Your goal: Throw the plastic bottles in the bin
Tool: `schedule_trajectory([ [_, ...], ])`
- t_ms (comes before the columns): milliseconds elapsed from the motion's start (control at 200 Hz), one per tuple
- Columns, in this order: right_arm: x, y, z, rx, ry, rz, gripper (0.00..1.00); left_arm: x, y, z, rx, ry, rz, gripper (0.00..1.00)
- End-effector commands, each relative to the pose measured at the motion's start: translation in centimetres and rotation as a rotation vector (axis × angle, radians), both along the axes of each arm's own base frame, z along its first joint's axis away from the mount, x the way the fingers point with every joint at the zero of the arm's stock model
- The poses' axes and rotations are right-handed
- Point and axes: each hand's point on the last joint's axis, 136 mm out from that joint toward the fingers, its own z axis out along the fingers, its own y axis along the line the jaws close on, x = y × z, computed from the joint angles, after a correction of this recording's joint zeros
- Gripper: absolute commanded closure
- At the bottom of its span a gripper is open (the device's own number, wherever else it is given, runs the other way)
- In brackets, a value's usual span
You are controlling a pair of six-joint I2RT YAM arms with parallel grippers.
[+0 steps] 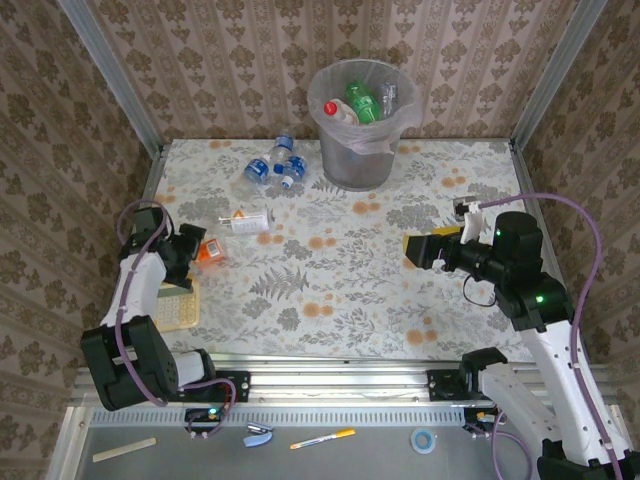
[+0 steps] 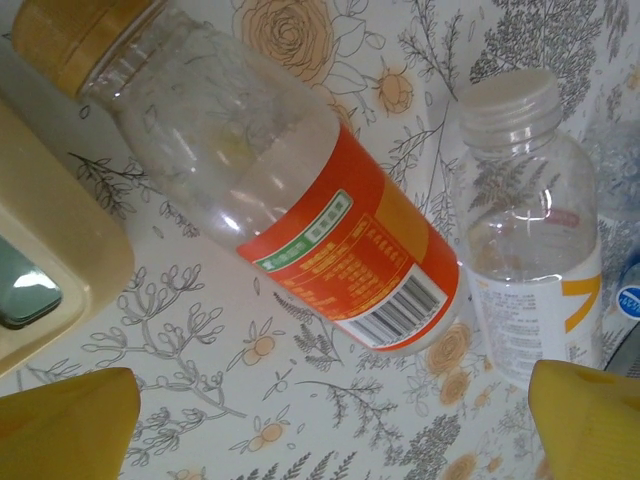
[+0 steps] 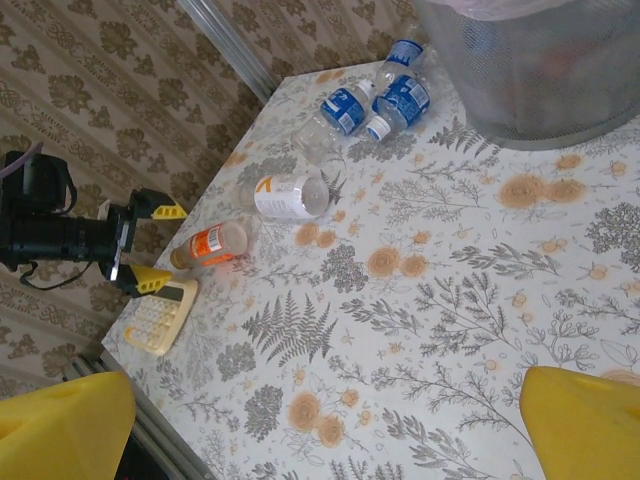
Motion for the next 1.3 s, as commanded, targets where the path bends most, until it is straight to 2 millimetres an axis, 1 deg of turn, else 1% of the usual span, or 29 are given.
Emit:
schedule_trajectory([
  [0,-0.5,-0.2,-0.7,-0.014,0.016,-0.009,0.00,1.6,0.5,1.1,-0.028,-0.048,0.045,0.01],
  [185,-0.7,-0.2,-1.0,-0.017,0.023,-0.008,0.00,1.9,0.5,0.4,-0.039,-0.024,0.059,0.01],
  [375,-0.8,-0.3,-1.1,-0.017,0.025,-0.012,0.00,1.6,0.6,-1.2,-0.050,0.024,0.073,0.03],
  [580,-1.0,-0.3,-1.4,-0.020,0.032,-0.010,0.00,2.0,0.7,-2.7,-0.061,0.057,0.072,0.08],
  [675,-1.0,-0.4,-1.6,-0.023,0.035,-0.012,0.00,2.6,0.6,-3.3,-0.065,0.063,0.053,0.11],
  [795,-1.1,-0.5,-2.2,-0.032,0.045,-0.015,0.00,2.8,0.3,-4.2,-0.085,0.088,0.036,0.18],
  [900,-1.2,-0.5,-2.5,-0.035,0.051,-0.017,0.00,2.6,0.2,-4.9,-0.087,0.103,0.036,0.23],
  [1075,-1.3,-0.6,-2.8,-0.044,0.055,-0.018,0.00,2.5,0.2,-5.1,-0.079,0.093,0.026,0.29],
  [1295,-1.2,-0.6,-3.0,-0.044,0.058,-0.019,0.00,2.3,0.3,-5.3,-0.069,0.091,0.016,0.30],
])
